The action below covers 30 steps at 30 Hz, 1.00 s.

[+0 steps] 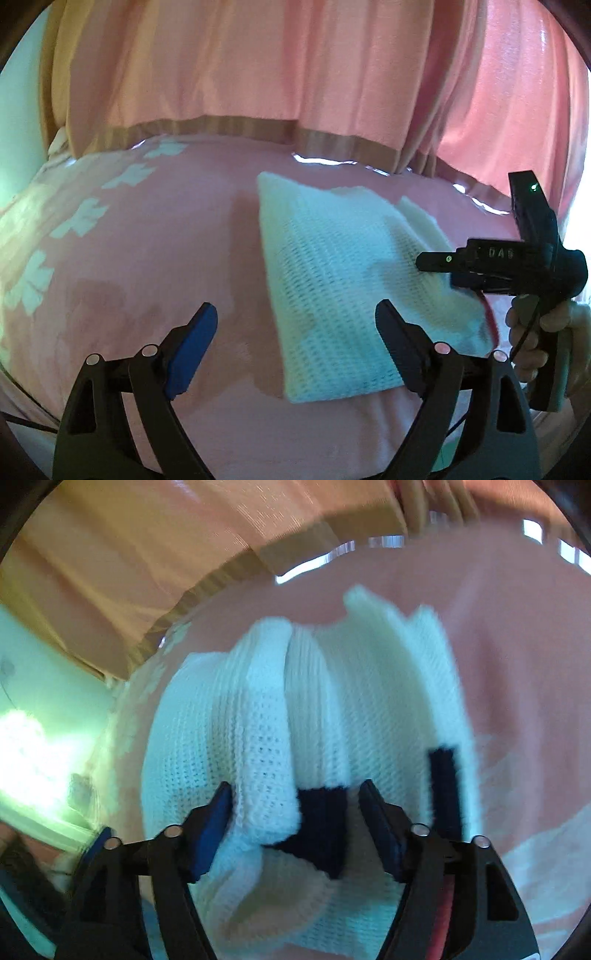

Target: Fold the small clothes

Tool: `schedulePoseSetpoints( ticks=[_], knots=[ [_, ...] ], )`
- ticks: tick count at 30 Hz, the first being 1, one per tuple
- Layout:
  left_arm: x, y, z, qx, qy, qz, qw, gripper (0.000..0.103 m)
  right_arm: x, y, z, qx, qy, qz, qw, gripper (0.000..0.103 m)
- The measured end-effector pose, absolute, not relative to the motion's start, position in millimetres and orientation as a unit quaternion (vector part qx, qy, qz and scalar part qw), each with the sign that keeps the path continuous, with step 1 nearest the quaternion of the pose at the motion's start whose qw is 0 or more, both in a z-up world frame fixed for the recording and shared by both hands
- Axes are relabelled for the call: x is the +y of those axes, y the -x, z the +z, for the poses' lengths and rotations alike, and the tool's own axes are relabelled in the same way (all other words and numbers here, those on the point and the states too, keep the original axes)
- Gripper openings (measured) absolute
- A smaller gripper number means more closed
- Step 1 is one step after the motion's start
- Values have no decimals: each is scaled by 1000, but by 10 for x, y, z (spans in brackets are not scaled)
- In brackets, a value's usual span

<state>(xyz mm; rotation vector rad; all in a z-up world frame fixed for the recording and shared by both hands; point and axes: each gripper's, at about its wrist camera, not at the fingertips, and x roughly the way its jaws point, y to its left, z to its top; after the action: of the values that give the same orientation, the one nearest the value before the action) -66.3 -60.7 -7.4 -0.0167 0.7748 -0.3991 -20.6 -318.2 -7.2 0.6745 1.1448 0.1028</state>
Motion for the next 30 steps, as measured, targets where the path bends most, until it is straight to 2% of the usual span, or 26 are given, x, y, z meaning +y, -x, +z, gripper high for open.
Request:
schedulePoseSetpoints(
  ticks=[1,2,4,7,9,10,13,15,16,24,27,30],
  knots=[
    [-591,645,-108,381,12,-193,904,85,-3160,180,-83,531,-314,52,785,43],
    [-576,634,-133,387,16,-195,901,85,-3107,156,-73,529,-311,62,787,32],
    [-541,578,-174,401,32,-192,895,85,-3016,158,24,515,-291,60,804,23],
    [-498,547,-150,401,48,-191,895,85,-2912,255,439,446,-246,60,858,21],
    [-486,561,-113,393,53,-196,897,85,-2938,467,811,378,-236,61,893,20],
    [-484,572,-100,389,53,-196,898,85,-2968,513,874,369,-231,49,899,20],
    [-517,569,-133,396,49,-197,896,85,-3185,646,583,425,-207,-47,880,21],
    [-561,555,-181,408,49,-198,890,85,-3357,647,52,514,-226,-88,823,22],
    [-593,551,-198,415,47,-201,886,85,-3399,669,-27,510,-250,-81,819,23],
    [-846,677,-270,440,32,-262,858,87,-3385,1100,422,445,-259,-54,856,31],
    [-943,759,-353,455,12,-285,843,87,-3386,1286,335,445,-289,-38,847,38],
    [-1038,864,-442,465,-13,-303,832,87,-3365,1323,193,465,-312,-30,828,41]
  ],
)
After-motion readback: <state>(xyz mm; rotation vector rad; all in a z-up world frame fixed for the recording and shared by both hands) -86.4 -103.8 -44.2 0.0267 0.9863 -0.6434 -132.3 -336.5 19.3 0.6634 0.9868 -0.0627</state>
